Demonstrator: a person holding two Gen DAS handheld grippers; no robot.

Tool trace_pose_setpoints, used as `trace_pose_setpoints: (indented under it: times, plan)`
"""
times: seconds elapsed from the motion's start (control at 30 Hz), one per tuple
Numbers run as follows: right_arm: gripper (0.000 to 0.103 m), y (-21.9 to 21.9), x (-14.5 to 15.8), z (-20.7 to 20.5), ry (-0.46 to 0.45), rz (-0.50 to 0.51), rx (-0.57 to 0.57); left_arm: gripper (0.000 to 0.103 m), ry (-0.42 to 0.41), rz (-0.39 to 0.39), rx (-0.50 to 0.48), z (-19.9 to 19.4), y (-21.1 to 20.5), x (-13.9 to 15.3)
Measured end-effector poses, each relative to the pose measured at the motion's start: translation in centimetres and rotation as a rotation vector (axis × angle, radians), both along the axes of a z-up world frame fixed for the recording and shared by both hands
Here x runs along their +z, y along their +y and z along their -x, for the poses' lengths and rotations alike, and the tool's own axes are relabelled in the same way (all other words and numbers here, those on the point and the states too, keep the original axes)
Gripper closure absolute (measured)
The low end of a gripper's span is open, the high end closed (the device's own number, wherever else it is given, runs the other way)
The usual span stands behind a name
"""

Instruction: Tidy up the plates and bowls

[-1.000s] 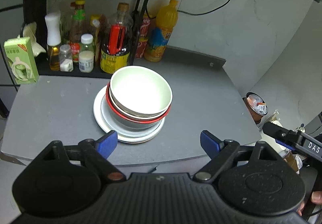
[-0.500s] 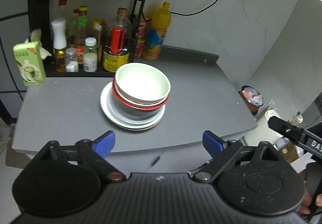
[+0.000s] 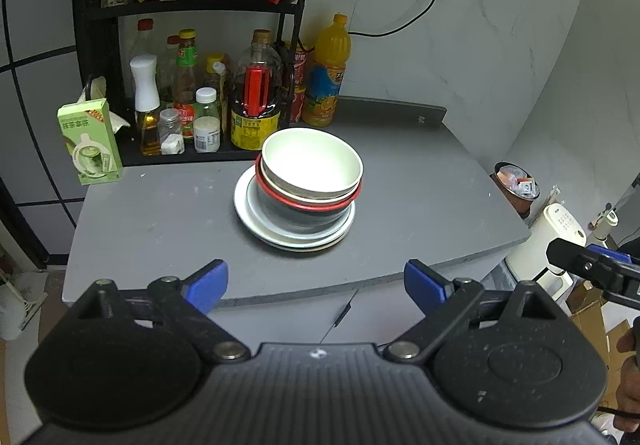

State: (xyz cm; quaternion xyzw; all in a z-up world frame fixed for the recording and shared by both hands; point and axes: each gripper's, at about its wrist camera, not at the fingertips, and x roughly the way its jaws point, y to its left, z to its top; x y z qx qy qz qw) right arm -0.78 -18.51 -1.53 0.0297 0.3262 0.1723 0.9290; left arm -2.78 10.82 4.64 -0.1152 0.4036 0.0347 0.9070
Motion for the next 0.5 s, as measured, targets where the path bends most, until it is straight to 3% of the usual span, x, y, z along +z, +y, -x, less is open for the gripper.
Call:
trace_pose_setpoints:
  times: [0.5]
  plan:
    - [0.0, 0.0, 0.2, 2.9, -0.01, 0.051, -0.003, 0.001, -0.021, -0.041, -0.006, 1.8, -0.2, 0.8]
